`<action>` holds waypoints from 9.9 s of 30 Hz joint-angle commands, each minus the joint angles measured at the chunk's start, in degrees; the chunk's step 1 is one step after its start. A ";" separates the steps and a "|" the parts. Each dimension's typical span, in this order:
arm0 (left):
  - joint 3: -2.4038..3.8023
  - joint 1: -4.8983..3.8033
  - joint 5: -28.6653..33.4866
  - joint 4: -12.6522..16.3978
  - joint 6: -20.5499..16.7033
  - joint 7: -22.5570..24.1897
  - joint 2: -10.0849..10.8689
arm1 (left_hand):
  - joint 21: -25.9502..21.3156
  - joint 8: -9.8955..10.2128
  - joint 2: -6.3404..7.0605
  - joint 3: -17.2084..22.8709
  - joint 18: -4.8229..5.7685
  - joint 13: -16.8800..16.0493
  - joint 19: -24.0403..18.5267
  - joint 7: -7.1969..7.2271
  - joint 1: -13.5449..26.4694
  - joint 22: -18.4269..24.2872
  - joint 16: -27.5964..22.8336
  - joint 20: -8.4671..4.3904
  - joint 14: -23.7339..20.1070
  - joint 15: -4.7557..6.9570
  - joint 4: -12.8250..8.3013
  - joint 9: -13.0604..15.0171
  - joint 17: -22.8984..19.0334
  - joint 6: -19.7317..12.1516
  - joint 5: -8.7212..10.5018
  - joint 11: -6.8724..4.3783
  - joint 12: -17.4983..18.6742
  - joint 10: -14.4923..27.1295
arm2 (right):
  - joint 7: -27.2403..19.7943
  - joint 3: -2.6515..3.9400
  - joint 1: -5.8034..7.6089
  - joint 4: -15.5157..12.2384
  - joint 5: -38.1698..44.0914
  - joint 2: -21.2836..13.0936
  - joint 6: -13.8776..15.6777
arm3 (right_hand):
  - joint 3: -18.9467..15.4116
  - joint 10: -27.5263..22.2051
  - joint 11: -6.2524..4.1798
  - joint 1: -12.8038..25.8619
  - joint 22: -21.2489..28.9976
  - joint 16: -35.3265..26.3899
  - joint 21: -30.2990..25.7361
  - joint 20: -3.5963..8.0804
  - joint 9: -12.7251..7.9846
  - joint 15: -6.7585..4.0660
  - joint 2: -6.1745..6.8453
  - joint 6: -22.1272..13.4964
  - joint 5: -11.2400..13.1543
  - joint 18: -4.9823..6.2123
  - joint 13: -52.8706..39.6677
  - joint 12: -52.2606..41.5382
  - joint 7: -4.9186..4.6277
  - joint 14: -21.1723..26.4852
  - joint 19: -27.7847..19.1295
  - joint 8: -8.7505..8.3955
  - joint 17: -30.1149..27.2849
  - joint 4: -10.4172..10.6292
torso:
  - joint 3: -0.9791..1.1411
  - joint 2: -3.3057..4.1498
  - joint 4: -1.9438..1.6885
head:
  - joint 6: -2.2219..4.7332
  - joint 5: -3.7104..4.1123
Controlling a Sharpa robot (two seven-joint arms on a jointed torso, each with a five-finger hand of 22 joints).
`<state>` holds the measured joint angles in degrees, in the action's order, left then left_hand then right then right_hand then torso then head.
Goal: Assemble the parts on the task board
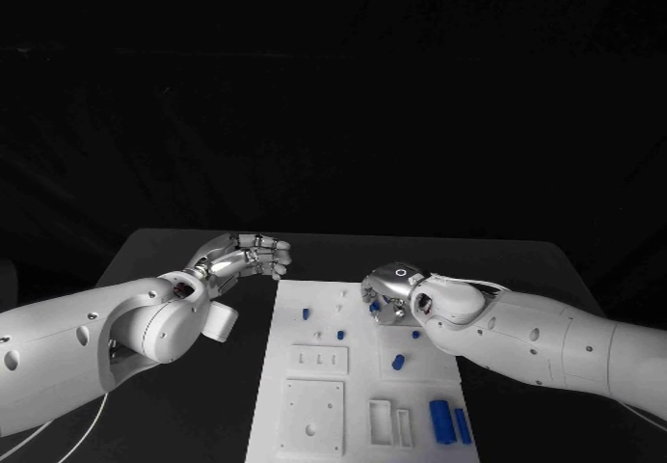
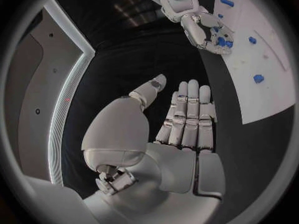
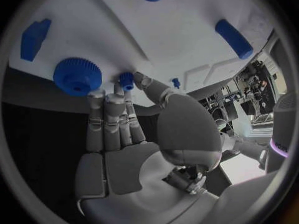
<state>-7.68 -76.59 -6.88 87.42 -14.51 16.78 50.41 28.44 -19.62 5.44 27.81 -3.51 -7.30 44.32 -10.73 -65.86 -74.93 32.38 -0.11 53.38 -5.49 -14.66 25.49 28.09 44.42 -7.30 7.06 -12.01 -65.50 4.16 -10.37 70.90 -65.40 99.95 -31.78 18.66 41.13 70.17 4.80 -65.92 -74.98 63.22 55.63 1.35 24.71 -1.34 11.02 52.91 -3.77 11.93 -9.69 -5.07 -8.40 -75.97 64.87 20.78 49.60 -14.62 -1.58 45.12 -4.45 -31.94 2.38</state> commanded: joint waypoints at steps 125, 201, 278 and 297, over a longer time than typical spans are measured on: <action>0.06 -0.26 0.10 -0.67 1.48 -0.66 -0.68 | 0.49 0.12 -0.08 0.84 -0.75 -0.20 -0.41 -0.15 0.68 -0.91 -0.27 0.07 -0.16 -0.22 -0.88 -0.18 0.26 -0.07 0.16 0.28 1.07 1.14 | 11.76 1.21 -0.43 1.67 7.85 7.13 12.48 | 7.82 4.05 -2.92 -1.69 -1.02 2.21 2.18 1.03 4.90 -3.19 1.40 6.10 0.97 3.07 -11.77 -4.55 2.50 0.90 -0.09 2.37 -1.45 3.05 | 0.01 1.70 -0.10 | 1.66 -0.07; 0.05 -0.32 0.06 -1.47 1.55 -0.71 -0.84 | 0.58 0.13 -0.08 0.99 -0.74 -0.30 -0.46 -0.20 0.85 -0.91 -0.30 0.09 -0.18 -0.24 -1.04 -0.22 0.34 -0.18 0.19 0.33 1.22 1.20 | 8.38 1.02 -0.53 -3.65 0.20 2.73 14.24 | 7.87 -6.53 1.52 -1.87 0.08 1.78 0.10 0.30 3.43 1.15 5.47 -0.68 0.93 3.07 -8.45 1.21 -0.63 1.03 -0.60 -2.38 -2.77 4.55 | -0.26 1.67 -0.38 | 1.16 0.00; 0.00 -0.30 0.16 -2.24 2.00 -0.86 -0.31 | 0.68 0.06 -0.12 1.11 -0.75 -0.43 -0.47 -0.19 1.00 -0.90 -0.30 0.09 -0.14 -0.23 -1.11 -0.23 0.41 -0.16 0.21 0.31 1.29 1.13 | 4.49 5.60 -0.95 -0.44 -11.80 -5.43 -2.90 | -2.11 -2.32 -3.43 2.34 -1.21 9.79 7.03 2.15 1.19 -3.54 3.37 -2.91 -1.76 3.07 -67.28 -60.03 0.55 1.55 0.66 -5.53 6.21 6.43 | 0.43 1.35 1.07 | 0.99 -0.65; 0.00 -0.30 0.16 -2.37 2.09 -0.93 -0.40 | 0.69 0.06 -0.12 1.15 -0.75 -0.45 -0.49 -0.20 1.01 -0.90 -0.31 0.09 -0.16 -0.23 -1.15 -0.24 0.43 -0.18 0.20 0.32 1.33 1.14 | 5.49 5.47 -1.63 -0.25 -9.31 -4.83 -2.89 | -2.70 -1.98 -3.26 3.36 -1.18 9.85 7.74 2.27 1.34 -3.37 3.48 -1.62 -1.67 3.07 -67.33 -61.06 0.37 1.47 0.49 -4.81 6.75 6.43 | 0.44 1.34 1.08 | 0.58 -0.67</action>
<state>-7.72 -76.83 -6.80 84.94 -13.32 15.54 50.11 28.79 -19.62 5.27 28.79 -3.10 -7.67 44.33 -10.73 -65.58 -74.91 32.38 -0.10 53.39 -5.48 -15.63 25.30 28.46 44.42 -7.30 7.47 -11.04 -64.69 9.13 -4.48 69.96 -65.71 88.63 -36.76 18.04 38.58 67.89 1.32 -62.74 -74.94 72.95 63.08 3.36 25.95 -4.90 14.77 50.19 -5.55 12.63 -74.96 -65.90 -7.43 -74.65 65.48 15.79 56.28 -8.14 -1.14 46.48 -3.35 -31.31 1.70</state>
